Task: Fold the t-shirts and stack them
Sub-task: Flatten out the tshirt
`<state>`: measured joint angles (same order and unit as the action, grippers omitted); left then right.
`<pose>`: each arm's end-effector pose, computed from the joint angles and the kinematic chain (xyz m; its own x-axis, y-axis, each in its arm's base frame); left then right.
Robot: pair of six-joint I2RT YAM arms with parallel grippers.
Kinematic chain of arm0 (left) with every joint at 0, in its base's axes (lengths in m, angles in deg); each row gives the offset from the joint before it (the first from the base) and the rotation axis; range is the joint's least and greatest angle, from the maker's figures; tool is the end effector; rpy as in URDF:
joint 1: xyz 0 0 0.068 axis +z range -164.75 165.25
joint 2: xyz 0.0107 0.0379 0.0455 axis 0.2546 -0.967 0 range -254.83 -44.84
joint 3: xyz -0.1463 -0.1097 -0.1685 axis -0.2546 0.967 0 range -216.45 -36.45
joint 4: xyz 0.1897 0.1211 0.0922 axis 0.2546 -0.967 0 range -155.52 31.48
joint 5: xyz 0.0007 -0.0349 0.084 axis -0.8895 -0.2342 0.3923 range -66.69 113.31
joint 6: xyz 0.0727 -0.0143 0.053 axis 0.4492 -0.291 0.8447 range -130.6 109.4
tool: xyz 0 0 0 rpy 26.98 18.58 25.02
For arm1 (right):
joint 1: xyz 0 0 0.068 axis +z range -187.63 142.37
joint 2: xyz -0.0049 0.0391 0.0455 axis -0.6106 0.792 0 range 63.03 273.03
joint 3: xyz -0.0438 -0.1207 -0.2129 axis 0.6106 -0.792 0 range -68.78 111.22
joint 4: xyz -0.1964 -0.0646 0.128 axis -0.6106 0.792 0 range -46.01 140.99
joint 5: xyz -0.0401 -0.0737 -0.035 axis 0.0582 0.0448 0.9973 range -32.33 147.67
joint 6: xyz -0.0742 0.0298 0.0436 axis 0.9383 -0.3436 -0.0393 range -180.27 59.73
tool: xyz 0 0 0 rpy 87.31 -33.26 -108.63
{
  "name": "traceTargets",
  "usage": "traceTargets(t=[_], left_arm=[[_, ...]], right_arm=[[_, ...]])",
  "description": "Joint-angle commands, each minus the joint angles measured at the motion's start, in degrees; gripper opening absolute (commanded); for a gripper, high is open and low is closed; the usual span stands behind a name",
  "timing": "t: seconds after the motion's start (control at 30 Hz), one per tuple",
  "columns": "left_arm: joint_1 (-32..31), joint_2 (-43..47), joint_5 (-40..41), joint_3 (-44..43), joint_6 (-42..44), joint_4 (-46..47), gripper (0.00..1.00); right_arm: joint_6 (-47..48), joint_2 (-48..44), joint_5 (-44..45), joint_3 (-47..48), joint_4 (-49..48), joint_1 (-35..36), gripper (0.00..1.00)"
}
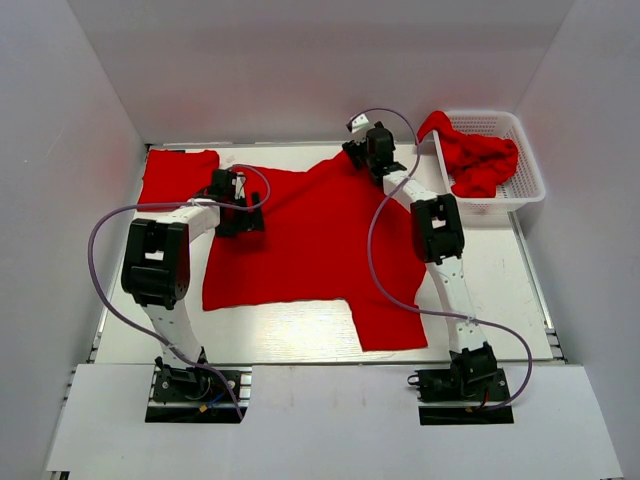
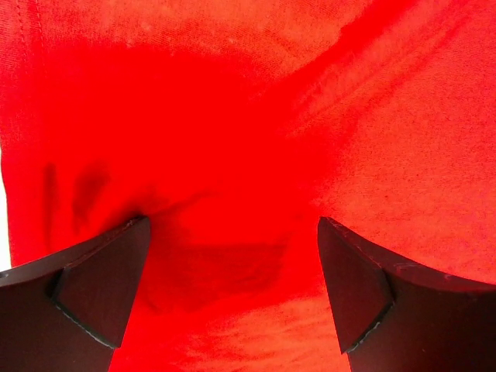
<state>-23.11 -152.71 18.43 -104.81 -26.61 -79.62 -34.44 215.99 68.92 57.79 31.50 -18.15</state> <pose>0.3765 -0.0624 0.1084 -0.8800 -0.1484 -0.4511 -0.0588 0.9767 -0.2066 0.5812 0.1887 0.1387 -0.1393 -0.5026 -0.8532 -0.2324 0.8541 -0.4652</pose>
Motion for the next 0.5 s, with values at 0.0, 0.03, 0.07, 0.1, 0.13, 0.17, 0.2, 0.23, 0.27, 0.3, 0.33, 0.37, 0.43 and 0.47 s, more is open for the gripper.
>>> traceTargets(t=[0.0,0.03,0.07,0.1,0.13,0.17,0.2,0.23,0.27,0.3,0.33,0.37,0.43,0.47], left_arm=[[0.5,-4.6,0.1,1.3,0.4,-4.5,0.99],[0.5,-4.6,0.1,1.3,0.9,-4.5,0.99],[0.5,-4.1,-0.6,1.3,0.9,-4.5,0.99],[0.5,-3.5,-0.6,1.3,0.9,-4.5,0.99],[0.5,-3.5,-1.1,1.3,0.9,-4.5,0.99],[0.5,-2.6,-1.1,1.3,0.9,-4.5,0.99],[0.5,-2.1,-1.6,1.3,0.9,-4.0,0.99],[0.5,-0.9,-1.6,1.3,0.9,-3.9,0.99],[0.5,-0.3,-2.4,1.3,0.9,-3.4,0.99],[0.5,0.2,-2.4,0.8,0.9,-3.4,0.99],[0.5,1.3,-3.3,0.8,0.9,-3.4,0.99],[0.5,1.8,-4.0,0.0,0.9,-2.9,0.99],[0.5,2.7,-4.6,-0.5,0.9,-2.9,0.99],[0.5,3.9,-4.6,-0.5,0.9,-2.9,0.99]], right_arm=[[2.0,-3.5,1.3,0.4,-5.6,-1.1,0.90],[1.3,-5.1,1.0,0.0,-5.0,-1.1,0.90],[-0.2,-7.3,0.2,-0.8,-3.6,-1.1,0.90],[-1.6,-8.3,-0.3,-2.0,-1.5,-1.3,0.90],[-2.5,-12.4,-1.8,-2.8,0.8,-1.2,0.90],[-5.7,-13.5,-2.1,-3.6,1.8,-1.1,0.90],[-6.7,-14.9,-2.7,-6.0,2.9,-1.1,0.90],[-7.8,-17.3,-3.2,-6.4,7.1,-1.0,0.90],[-8.9,-19.5,-3.4,-7.6,8.5,-1.1,0.90],[-12.5,-20.6,-3.5,-8.9,12.4,-1.0,0.90],[-13.4,-22.5,-3.4,-9.3,14.7,-1.1,0.90],[-15.3,-24.5,-3.2,-10.6,16.1,-1.1,0.90],[-20.4,-27.2,-2.5,-14.0,22.2,-1.0,0.90],[-21.9,-30.2,-3.1,-14.9,23.8,-1.1,0.90]])
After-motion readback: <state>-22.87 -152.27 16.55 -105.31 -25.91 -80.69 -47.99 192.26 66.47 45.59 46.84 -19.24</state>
